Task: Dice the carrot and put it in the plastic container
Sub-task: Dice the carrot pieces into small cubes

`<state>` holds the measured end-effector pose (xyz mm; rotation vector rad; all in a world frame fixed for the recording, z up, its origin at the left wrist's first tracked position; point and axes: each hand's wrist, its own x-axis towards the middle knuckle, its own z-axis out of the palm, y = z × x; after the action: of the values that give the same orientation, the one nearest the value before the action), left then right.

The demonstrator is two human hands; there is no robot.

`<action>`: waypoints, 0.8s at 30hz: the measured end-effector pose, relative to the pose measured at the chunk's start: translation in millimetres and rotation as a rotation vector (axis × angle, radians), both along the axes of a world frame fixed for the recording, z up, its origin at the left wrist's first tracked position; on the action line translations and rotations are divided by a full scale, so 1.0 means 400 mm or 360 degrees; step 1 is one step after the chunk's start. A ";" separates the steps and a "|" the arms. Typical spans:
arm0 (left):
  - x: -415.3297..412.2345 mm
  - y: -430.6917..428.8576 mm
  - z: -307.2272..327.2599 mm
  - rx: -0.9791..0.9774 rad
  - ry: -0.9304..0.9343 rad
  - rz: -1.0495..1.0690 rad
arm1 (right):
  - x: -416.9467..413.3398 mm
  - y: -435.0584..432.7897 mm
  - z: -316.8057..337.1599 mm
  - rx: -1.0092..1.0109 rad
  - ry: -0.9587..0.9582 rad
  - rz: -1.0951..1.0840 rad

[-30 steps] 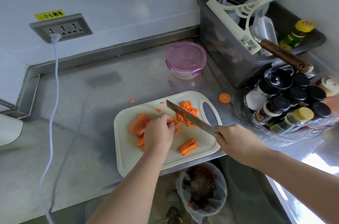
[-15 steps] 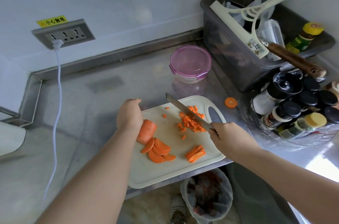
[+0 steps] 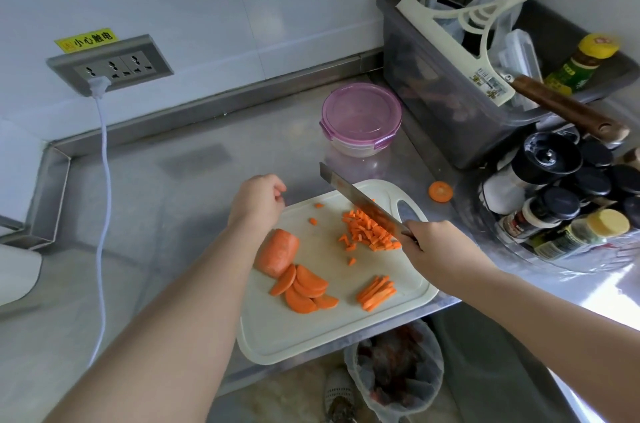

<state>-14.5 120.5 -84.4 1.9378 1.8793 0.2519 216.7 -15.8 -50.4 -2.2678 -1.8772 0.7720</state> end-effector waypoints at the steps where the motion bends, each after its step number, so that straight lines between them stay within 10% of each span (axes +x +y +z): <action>1: 0.021 -0.008 0.005 0.0003 -0.0121 -0.0101 | 0.001 -0.001 0.001 -0.0001 -0.0003 -0.0002; 6: 0.107 -0.082 -0.024 -0.0349 -0.0371 -0.0462 | 0.008 -0.001 -0.004 0.0004 0.0039 -0.0047; 14: 0.100 -0.057 -0.021 -0.0321 -0.0105 -0.0001 | 0.020 -0.013 0.020 -0.0034 -0.0004 -0.0034; 24: 0.175 -0.097 -0.054 -0.0732 -0.0611 0.0180 | 0.026 -0.021 0.042 -0.0038 0.0021 0.0003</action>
<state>55.6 81.9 -105.8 1.3703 1.6187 0.1876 227.3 -24.1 -33.4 -2.2699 -1.8744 0.8118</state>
